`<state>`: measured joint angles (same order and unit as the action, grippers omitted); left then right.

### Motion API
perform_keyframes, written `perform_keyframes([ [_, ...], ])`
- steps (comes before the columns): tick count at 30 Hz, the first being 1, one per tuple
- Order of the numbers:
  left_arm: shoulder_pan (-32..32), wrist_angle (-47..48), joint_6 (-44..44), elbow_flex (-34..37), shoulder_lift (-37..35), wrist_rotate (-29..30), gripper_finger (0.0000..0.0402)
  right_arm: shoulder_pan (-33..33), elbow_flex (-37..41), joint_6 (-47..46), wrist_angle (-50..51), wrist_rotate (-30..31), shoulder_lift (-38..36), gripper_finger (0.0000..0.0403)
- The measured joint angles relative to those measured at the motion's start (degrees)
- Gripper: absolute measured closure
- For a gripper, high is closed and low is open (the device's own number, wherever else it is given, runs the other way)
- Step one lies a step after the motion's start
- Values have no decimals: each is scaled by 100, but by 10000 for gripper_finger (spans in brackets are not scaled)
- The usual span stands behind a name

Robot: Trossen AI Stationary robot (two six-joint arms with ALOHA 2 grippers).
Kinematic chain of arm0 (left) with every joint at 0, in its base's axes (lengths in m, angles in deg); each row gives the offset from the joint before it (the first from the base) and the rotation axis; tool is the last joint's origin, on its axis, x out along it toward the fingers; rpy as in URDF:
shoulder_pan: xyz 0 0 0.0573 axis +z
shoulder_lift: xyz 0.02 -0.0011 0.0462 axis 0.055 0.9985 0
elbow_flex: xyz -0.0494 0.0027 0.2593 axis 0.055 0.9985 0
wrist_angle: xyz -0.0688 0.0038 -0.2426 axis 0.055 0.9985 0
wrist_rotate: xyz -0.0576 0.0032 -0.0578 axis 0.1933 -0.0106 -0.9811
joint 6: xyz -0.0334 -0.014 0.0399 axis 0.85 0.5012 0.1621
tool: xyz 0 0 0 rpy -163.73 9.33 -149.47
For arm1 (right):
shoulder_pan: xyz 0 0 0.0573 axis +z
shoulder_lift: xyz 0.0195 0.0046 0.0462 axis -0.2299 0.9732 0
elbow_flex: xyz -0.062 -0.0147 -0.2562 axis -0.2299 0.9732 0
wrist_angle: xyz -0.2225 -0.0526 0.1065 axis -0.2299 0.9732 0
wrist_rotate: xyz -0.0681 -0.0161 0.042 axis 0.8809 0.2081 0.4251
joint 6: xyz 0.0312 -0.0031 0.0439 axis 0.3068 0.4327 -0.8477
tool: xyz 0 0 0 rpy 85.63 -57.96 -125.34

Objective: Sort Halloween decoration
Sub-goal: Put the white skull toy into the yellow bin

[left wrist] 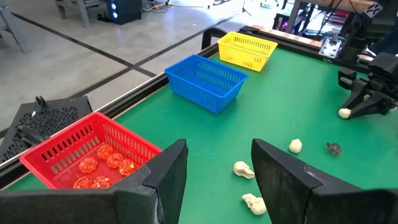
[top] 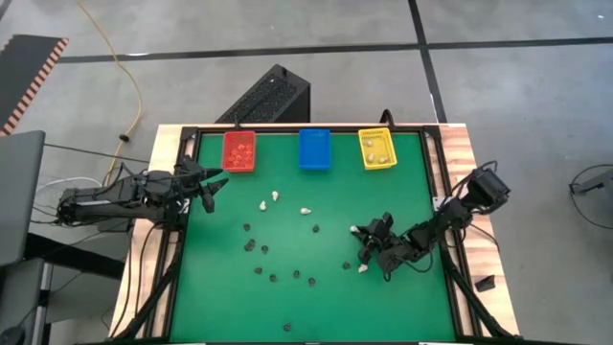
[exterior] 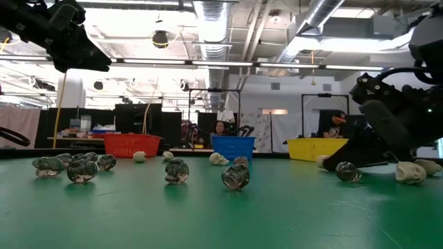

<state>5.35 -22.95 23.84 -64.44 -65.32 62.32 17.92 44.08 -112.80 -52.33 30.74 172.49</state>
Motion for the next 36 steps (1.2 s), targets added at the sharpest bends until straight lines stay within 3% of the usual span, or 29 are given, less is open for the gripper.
perform_keyframes([
  [11,0,0,2,2,0,0,233,-912,5,1166,597,404,-1442,323],
  [24,-2,-7,-36,4,0,1,233,-3368,3,3631,1265,417,-3208,324],
  [32,-2,-9,-37,3,0,0,233,-4852,3,3999,1288,-681,-3168,322],
  [36,-2,-9,-37,4,0,2,233,-5363,3,3633,1270,-956,-2952,289],
])
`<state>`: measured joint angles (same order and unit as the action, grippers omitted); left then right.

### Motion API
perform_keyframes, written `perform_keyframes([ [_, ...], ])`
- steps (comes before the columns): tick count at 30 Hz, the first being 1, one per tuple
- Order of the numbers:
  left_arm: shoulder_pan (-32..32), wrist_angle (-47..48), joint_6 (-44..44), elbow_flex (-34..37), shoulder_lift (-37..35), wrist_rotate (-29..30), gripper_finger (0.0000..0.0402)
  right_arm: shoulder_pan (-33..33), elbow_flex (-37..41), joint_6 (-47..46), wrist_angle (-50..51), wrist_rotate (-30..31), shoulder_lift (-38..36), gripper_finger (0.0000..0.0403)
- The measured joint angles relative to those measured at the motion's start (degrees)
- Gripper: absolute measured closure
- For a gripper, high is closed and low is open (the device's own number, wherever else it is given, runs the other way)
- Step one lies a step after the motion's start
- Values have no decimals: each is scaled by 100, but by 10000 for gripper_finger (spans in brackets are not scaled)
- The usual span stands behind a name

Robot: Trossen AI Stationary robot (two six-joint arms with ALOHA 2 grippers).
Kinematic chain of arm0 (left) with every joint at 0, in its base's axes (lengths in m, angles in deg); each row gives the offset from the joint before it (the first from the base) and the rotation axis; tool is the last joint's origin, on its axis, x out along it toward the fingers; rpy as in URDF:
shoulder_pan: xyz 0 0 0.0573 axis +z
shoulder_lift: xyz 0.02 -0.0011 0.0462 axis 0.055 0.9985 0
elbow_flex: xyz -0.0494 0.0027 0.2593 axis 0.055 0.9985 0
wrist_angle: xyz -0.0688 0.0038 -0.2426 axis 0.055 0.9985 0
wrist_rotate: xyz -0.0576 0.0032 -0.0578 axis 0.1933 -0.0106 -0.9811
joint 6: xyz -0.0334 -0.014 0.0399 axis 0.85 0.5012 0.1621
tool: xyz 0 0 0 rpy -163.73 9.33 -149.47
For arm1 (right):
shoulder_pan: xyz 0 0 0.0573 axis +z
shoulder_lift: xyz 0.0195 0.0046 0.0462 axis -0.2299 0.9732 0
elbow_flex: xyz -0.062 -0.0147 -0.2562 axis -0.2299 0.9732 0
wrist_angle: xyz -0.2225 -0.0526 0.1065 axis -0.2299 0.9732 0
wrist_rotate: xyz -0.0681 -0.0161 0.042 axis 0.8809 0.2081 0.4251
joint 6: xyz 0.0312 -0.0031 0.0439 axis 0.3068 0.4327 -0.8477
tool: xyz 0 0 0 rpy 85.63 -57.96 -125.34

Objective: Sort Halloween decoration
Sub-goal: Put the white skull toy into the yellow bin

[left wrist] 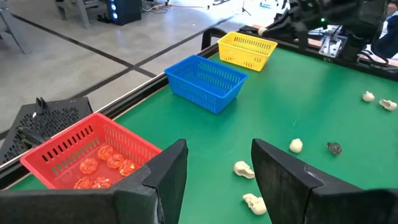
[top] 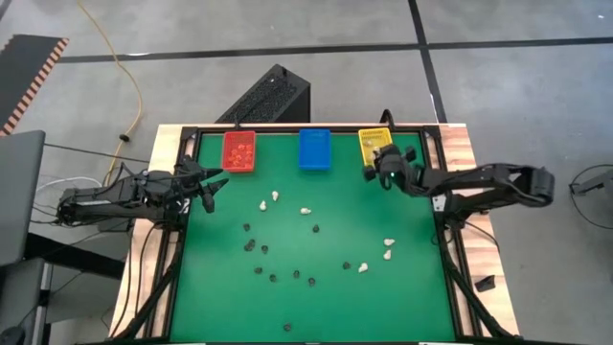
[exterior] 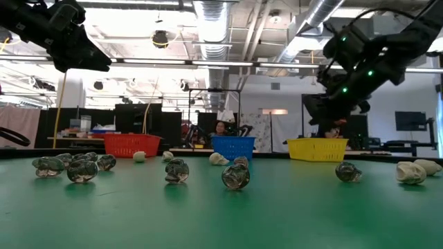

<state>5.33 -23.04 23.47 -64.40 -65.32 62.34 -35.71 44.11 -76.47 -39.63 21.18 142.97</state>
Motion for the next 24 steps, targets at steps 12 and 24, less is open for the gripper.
perform_keyframes([
  [12,2,0,-2,0,-1,1,233,-672,0,-48,-37,-1138,-83,161],
  [24,2,2,2,0,0,-2,233,1842,0,-1140,2147,-1632,-1560,170],
])
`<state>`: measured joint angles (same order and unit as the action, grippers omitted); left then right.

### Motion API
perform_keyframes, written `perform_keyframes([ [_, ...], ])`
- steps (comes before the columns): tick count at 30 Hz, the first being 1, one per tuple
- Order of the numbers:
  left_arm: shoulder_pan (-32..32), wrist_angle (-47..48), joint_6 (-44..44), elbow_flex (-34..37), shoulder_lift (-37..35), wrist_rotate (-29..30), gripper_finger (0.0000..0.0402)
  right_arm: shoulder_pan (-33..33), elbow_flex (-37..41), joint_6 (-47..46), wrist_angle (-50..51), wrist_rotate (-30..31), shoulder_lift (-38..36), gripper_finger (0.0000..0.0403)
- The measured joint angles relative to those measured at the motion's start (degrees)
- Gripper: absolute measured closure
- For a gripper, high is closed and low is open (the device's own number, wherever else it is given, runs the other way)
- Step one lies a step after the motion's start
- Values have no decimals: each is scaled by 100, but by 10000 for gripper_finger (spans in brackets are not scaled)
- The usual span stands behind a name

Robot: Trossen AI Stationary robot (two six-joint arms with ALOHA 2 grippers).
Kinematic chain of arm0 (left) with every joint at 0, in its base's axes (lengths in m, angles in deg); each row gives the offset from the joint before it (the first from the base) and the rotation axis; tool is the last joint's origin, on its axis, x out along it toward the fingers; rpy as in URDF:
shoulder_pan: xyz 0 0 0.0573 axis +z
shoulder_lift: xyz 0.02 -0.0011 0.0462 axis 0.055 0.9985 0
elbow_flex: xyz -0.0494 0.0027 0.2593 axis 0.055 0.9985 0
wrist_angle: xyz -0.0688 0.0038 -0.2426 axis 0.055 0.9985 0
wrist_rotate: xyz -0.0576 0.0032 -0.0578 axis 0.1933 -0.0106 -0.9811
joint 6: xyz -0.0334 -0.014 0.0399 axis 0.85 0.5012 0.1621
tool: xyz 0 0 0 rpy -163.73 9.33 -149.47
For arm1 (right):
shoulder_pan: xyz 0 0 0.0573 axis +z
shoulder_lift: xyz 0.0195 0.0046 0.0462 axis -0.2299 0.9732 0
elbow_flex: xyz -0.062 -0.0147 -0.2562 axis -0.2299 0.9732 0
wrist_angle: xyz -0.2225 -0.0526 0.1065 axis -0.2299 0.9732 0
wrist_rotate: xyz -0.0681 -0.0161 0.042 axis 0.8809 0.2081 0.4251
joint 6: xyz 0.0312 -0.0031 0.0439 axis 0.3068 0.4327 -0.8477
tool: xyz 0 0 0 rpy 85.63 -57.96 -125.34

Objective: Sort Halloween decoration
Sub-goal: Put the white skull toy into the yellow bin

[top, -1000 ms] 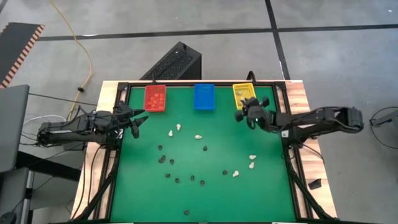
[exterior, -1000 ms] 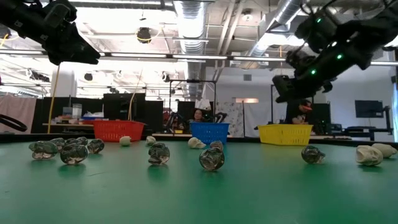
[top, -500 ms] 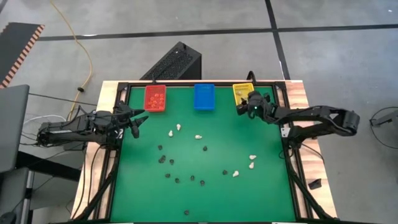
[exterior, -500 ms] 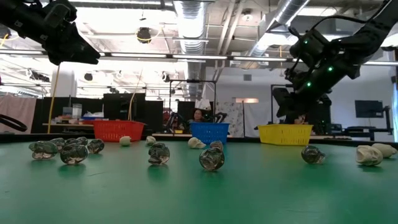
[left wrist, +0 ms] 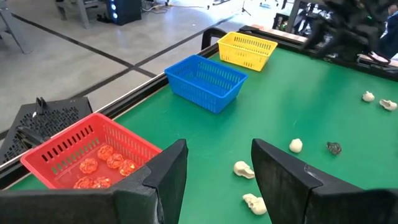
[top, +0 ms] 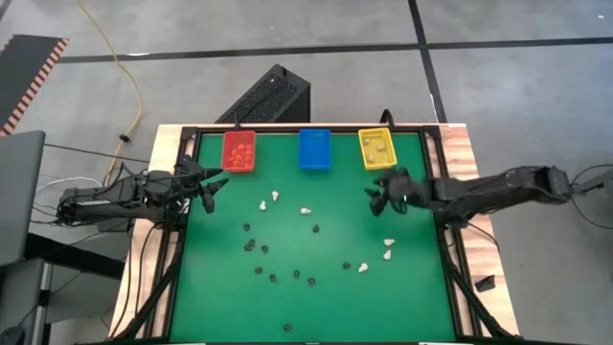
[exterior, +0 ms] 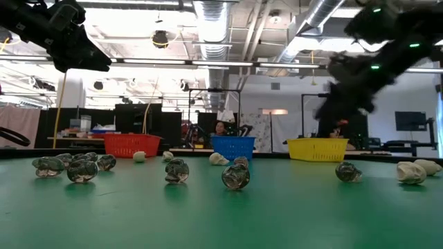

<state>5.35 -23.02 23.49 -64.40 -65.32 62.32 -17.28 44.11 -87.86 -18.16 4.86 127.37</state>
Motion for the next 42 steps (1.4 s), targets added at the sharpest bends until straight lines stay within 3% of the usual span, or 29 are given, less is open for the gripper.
perform_keyframes([
  [4,0,-8,-2,0,0,0,233,1716,0,-1840,1158,897,-117,170],
  [10,-1,-11,-3,0,0,0,233,4435,0,-5186,2297,2997,145,170],
  [15,-1,-11,-4,0,0,0,233,5632,0,-6526,2067,3713,983,171],
  [23,0,-11,-4,0,-1,0,233,5851,0,-7637,1709,3573,2547,177],
  [33,0,0,22,0,0,0,233,5923,-4,-7805,524,3422,3991,178],
  [42,-2,4,35,0,0,-2,233,5995,-322,-8261,970,3269,4763,179],
])
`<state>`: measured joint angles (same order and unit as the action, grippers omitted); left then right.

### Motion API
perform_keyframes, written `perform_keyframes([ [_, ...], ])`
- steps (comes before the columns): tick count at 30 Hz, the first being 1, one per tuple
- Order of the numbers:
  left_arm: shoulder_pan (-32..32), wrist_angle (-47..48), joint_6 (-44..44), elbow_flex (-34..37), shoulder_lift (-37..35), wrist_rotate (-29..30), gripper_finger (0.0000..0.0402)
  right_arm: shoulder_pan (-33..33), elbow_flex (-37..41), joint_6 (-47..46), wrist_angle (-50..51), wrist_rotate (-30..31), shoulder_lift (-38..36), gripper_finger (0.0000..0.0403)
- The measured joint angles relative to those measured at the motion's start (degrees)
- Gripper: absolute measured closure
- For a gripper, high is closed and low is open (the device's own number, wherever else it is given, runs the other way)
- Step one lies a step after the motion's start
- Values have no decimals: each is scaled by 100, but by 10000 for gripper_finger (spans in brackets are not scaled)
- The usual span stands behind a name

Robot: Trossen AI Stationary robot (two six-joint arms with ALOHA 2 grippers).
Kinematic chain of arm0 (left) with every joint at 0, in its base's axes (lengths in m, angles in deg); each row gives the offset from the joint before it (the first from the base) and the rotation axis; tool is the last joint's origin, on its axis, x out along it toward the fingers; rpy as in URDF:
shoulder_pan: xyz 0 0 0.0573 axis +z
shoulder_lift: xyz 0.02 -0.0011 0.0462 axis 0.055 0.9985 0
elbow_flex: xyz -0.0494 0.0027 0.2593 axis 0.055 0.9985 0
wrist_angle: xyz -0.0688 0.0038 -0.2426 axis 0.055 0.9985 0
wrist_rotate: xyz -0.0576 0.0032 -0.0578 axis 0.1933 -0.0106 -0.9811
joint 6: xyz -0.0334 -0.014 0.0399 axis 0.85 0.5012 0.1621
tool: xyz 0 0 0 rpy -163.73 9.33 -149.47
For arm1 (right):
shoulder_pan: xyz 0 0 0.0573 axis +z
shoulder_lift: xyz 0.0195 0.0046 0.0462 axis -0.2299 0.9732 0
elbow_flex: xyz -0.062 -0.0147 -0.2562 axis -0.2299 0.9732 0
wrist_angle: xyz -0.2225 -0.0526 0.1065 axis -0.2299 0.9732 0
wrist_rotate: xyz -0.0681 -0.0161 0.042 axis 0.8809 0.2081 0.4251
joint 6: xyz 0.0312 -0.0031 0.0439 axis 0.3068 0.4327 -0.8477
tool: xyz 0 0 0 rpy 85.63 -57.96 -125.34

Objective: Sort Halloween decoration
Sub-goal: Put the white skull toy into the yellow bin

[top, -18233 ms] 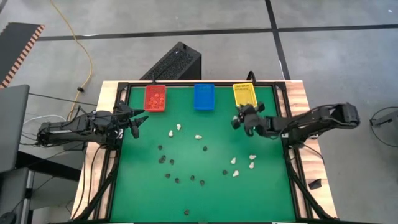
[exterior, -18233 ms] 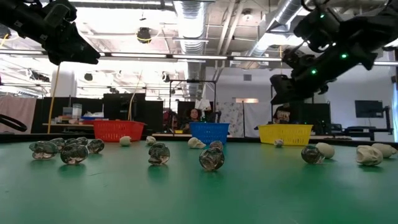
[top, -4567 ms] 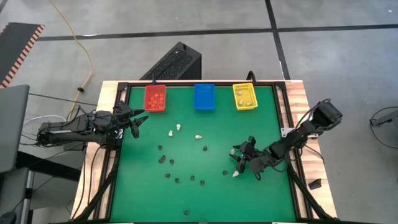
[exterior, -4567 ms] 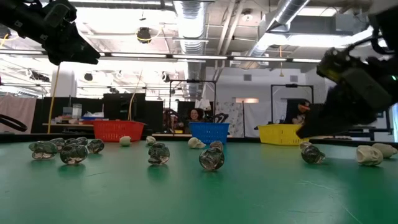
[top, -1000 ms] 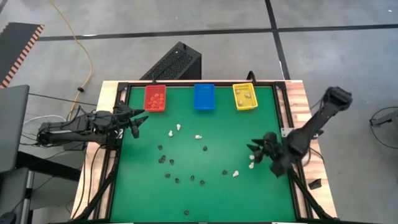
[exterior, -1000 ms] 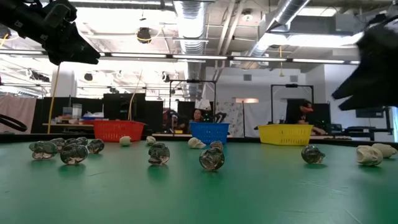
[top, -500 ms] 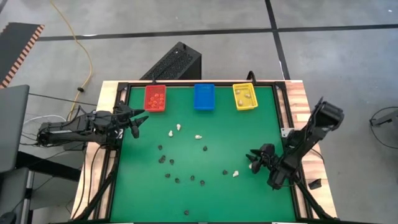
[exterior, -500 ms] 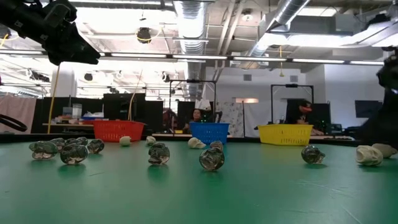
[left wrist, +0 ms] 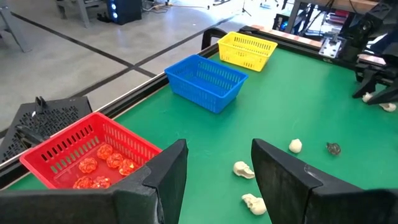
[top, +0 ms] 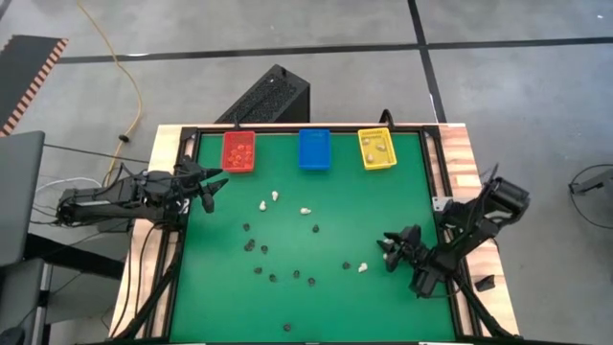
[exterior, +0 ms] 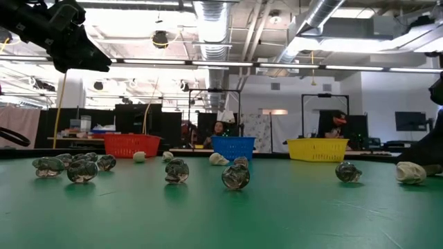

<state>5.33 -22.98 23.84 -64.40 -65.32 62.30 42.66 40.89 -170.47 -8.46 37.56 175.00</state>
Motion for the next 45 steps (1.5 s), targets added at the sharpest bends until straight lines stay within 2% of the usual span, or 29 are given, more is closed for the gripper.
perform_keyframes([
  [5,2,0,2,0,-2,2,233,-58,-417,-341,821,-278,99,206],
  [12,1,2,2,0,-1,2,233,-85,-584,-568,1125,-479,119,295],
  [18,0,2,2,0,-1,0,233,-249,-846,-648,1537,-651,120,297],
  [29,1,-2,-3,0,-1,1,233,-1105,-1611,-366,3053,-911,-138,309],
  [36,2,-15,-40,0,-2,2,233,-1760,-1651,459,3164,-432,-518,340],
  [45,2,-19,-42,0,-1,2,233,-2774,-1652,1947,3182,40,-1336,384],
])
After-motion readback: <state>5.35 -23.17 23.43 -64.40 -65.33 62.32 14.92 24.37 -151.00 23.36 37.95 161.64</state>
